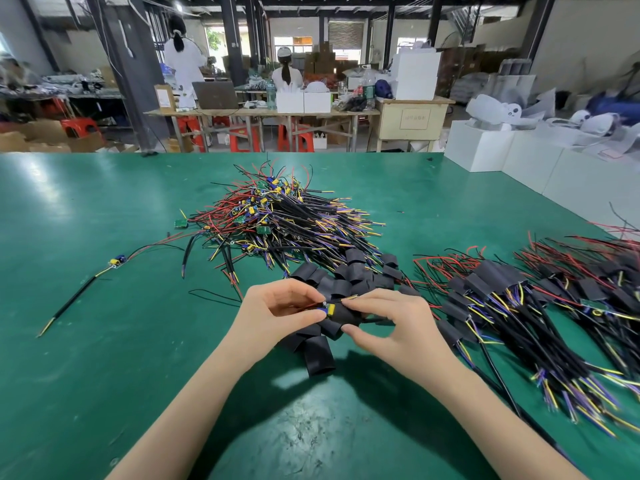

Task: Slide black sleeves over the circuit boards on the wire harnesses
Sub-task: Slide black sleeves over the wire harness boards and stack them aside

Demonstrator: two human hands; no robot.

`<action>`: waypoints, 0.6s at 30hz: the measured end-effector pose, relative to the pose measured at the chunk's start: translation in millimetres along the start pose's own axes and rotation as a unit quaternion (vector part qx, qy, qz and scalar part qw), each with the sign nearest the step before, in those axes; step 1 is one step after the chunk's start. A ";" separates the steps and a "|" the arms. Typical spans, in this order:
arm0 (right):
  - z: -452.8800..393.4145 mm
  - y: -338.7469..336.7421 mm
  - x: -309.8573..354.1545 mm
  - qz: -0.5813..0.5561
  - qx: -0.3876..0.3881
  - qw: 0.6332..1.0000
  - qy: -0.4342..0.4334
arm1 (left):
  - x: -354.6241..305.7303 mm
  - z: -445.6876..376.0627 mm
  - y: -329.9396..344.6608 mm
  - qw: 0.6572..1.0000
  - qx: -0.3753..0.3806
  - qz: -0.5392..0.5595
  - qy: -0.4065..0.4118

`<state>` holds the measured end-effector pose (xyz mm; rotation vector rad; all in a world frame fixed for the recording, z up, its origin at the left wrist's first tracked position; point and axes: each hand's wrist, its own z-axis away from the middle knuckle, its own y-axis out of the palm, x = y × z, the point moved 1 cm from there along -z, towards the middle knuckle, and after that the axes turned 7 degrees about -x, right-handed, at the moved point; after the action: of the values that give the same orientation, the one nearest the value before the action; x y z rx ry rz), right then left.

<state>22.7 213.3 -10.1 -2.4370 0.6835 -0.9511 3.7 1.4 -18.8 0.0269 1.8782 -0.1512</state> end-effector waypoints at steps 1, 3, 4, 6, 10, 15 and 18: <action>-0.1 -0.1 0.7 -0.002 -0.001 1.000 0.000 | -0.1 0.0 -0.1 1.000 -0.001 0.000 -0.002; -0.8 -0.3 1.1 -0.009 -0.002 1.000 -0.007 | -0.4 0.0 -0.1 1.000 -0.002 0.000 -0.011; -1.0 -0.5 1.0 -0.012 -0.002 1.000 -0.013 | -0.4 0.1 -0.2 1.000 -0.001 0.003 -0.017; -0.8 -0.7 0.7 -0.018 -0.004 1.000 -0.023 | 0.0 0.8 -0.5 1.000 0.000 0.015 -0.025; 1.4 2.1 0.4 -0.013 -0.005 0.999 -0.040 | 0.8 1.4 0.4 1.000 0.024 0.002 -0.017; 2.3 4.8 1.0 0.051 -0.012 0.999 -0.002 | 0.6 0.6 2.9 1.000 0.005 0.000 0.002; 0.4 0.3 -3.3 0.141 0.006 0.990 0.029 | 0.6 -1.9 0.5 0.999 -0.030 0.002 0.019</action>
<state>20.8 215.1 -12.1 -2.2325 1.0081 -0.9099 1.8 2.1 -18.8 -0.0081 1.9194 -0.0910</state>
